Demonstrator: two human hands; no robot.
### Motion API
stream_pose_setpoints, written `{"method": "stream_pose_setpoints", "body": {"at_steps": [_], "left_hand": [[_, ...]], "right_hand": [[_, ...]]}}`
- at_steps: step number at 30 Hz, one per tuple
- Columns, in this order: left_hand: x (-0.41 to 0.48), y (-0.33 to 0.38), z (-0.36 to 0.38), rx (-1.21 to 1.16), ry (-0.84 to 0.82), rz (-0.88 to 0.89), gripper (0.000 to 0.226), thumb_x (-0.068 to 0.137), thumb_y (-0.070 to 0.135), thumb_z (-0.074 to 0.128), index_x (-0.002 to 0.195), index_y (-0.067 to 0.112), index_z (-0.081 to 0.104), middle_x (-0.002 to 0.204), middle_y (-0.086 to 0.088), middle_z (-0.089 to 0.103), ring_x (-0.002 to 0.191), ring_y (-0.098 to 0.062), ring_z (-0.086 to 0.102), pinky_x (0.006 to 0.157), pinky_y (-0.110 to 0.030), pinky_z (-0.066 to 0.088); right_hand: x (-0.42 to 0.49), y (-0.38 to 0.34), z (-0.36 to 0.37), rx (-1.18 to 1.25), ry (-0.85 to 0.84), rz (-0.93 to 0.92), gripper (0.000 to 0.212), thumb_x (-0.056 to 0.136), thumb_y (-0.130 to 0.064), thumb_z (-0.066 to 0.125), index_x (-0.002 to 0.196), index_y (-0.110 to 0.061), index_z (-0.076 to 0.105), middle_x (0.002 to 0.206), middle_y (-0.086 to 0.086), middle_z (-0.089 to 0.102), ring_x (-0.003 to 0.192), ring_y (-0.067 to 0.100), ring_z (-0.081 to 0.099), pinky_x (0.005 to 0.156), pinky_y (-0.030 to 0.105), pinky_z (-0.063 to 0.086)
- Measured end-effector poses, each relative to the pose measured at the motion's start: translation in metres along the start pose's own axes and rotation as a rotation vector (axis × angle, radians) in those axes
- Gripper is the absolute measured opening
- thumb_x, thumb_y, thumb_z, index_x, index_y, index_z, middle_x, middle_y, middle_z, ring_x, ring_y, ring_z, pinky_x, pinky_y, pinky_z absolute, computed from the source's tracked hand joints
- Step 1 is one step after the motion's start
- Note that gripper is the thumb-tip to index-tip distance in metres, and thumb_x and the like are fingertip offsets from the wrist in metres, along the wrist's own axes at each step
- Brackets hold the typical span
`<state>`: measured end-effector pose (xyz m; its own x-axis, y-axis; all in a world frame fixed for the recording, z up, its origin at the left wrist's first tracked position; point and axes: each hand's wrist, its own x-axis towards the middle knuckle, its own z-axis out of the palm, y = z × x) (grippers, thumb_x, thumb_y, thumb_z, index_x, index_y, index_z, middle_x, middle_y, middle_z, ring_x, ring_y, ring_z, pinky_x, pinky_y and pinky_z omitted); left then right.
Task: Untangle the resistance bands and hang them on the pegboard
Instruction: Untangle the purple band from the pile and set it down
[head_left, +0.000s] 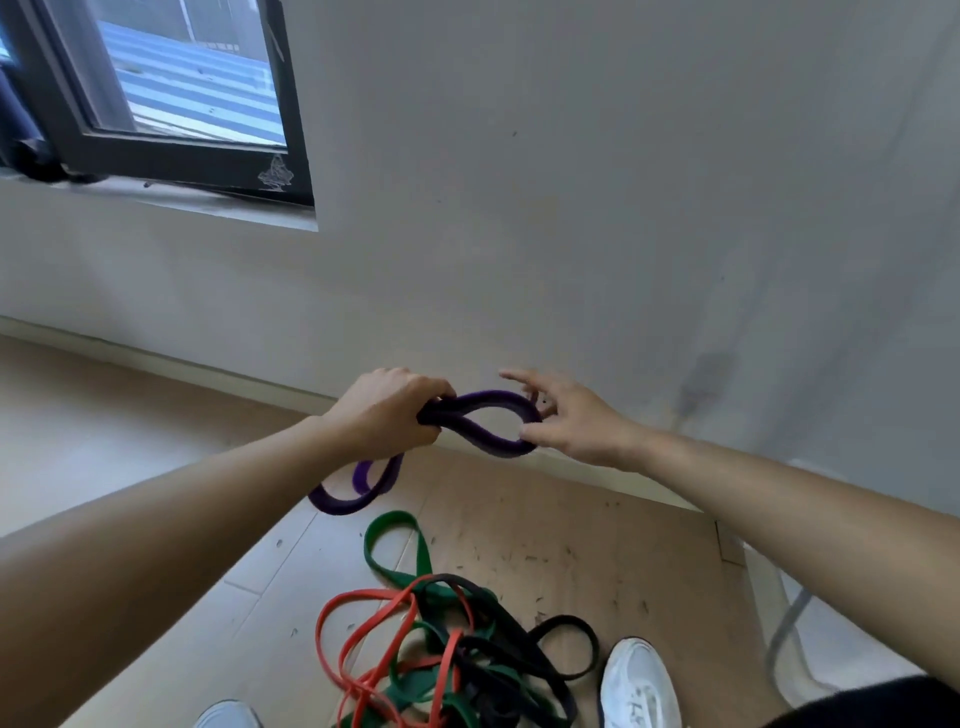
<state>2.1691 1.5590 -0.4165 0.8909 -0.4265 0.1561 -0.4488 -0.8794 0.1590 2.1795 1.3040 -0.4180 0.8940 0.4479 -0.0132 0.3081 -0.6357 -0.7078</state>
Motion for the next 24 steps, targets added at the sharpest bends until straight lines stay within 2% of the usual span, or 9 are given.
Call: {"method": "stream_pose_setpoints", "body": {"at_steps": [2, 4, 5, 8, 12, 17, 20, 22, 24], "left_hand": [[0.009, -0.003, 0.019, -0.025, -0.046, 0.003, 0.027, 0.094, 0.025, 0.064, 0.12, 0.028, 0.066, 0.076, 0.012, 0.063, 0.068, -0.006, 0.059, 0.067, -0.03, 0.054], [0.018, -0.004, 0.043, -0.04, -0.073, 0.018, 0.026, 0.093, 0.026, 0.065, 0.119, 0.029, 0.067, 0.074, 0.013, 0.061, 0.066, -0.005, 0.056, 0.064, -0.028, 0.052], [0.023, -0.005, 0.056, -0.053, -0.078, 0.021, 0.026, 0.092, 0.026, 0.065, 0.118, 0.029, 0.067, 0.072, 0.013, 0.06, 0.064, -0.005, 0.055, 0.063, -0.029, 0.051], [0.037, -0.012, 0.096, -0.089, -0.09, 0.007, 0.027, 0.09, 0.025, 0.065, 0.116, 0.031, 0.069, 0.073, 0.011, 0.061, 0.065, -0.011, 0.055, 0.062, -0.03, 0.047], [0.06, -0.026, 0.157, -0.114, -0.166, -0.001, 0.031, 0.088, 0.03, 0.066, 0.119, 0.034, 0.066, 0.08, 0.012, 0.063, 0.073, -0.017, 0.055, 0.068, -0.035, 0.051], [0.11, -0.037, 0.228, -0.04, -0.285, 0.1, 0.027, 0.093, 0.034, 0.062, 0.119, 0.032, 0.063, 0.089, 0.009, 0.066, 0.077, -0.017, 0.055, 0.064, -0.031, 0.039], [0.148, -0.039, 0.267, 0.013, -0.304, 0.144, 0.024, 0.095, 0.037, 0.058, 0.119, 0.034, 0.062, 0.094, 0.005, 0.069, 0.084, -0.023, 0.062, 0.066, -0.032, 0.039], [0.166, -0.041, 0.297, -0.01, -0.297, 0.155, 0.026, 0.094, 0.039, 0.06, 0.12, 0.034, 0.061, 0.101, 0.003, 0.07, 0.094, -0.025, 0.065, 0.075, -0.034, 0.043], [0.173, -0.048, 0.332, -0.008, -0.349, 0.163, 0.043, 0.092, 0.045, 0.064, 0.133, 0.035, 0.055, 0.126, 0.002, 0.066, 0.121, -0.028, 0.057, 0.1, -0.04, 0.042]], "right_hand": [[0.007, 0.013, 0.013, -0.228, -0.031, -0.092, 0.065, 0.08, -0.038, 0.08, 0.139, -0.027, 0.056, 0.124, 0.001, 0.056, 0.111, 0.018, 0.058, 0.1, 0.033, 0.047], [0.016, 0.03, 0.024, -0.383, -0.032, -0.11, 0.077, 0.067, -0.058, 0.079, 0.133, -0.026, 0.058, 0.119, -0.004, 0.058, 0.11, 0.015, 0.055, 0.094, 0.035, 0.049], [0.022, 0.041, 0.031, -0.437, -0.024, -0.095, 0.078, 0.064, -0.061, 0.078, 0.132, -0.026, 0.058, 0.118, -0.006, 0.059, 0.108, 0.015, 0.055, 0.09, 0.036, 0.05], [0.038, 0.075, 0.048, -0.443, -0.005, -0.032, 0.063, 0.069, -0.05, 0.078, 0.125, -0.027, 0.062, 0.113, -0.006, 0.063, 0.103, 0.016, 0.058, 0.084, 0.037, 0.053], [0.052, 0.128, 0.071, -0.351, 0.006, 0.039, 0.043, 0.075, -0.036, 0.076, 0.116, -0.026, 0.069, 0.104, -0.006, 0.068, 0.095, 0.016, 0.059, 0.082, 0.037, 0.053], [0.062, 0.203, 0.105, -0.138, 0.044, 0.218, 0.039, 0.079, -0.022, 0.081, 0.117, -0.018, 0.071, 0.106, -0.004, 0.069, 0.096, 0.012, 0.062, 0.077, 0.014, 0.044], [0.07, 0.247, 0.121, -0.046, 0.143, 0.311, 0.038, 0.078, -0.024, 0.082, 0.115, -0.022, 0.072, 0.1, -0.009, 0.068, 0.091, 0.009, 0.063, 0.079, 0.02, 0.05], [0.074, 0.279, 0.129, -0.031, 0.203, 0.356, 0.04, 0.078, -0.028, 0.082, 0.116, -0.026, 0.07, 0.098, -0.013, 0.067, 0.09, 0.006, 0.064, 0.079, 0.022, 0.051], [0.075, 0.309, 0.137, -0.036, 0.166, 0.408, 0.042, 0.077, -0.03, 0.081, 0.118, -0.028, 0.069, 0.099, -0.013, 0.067, 0.092, 0.008, 0.065, 0.082, 0.026, 0.054]]}}
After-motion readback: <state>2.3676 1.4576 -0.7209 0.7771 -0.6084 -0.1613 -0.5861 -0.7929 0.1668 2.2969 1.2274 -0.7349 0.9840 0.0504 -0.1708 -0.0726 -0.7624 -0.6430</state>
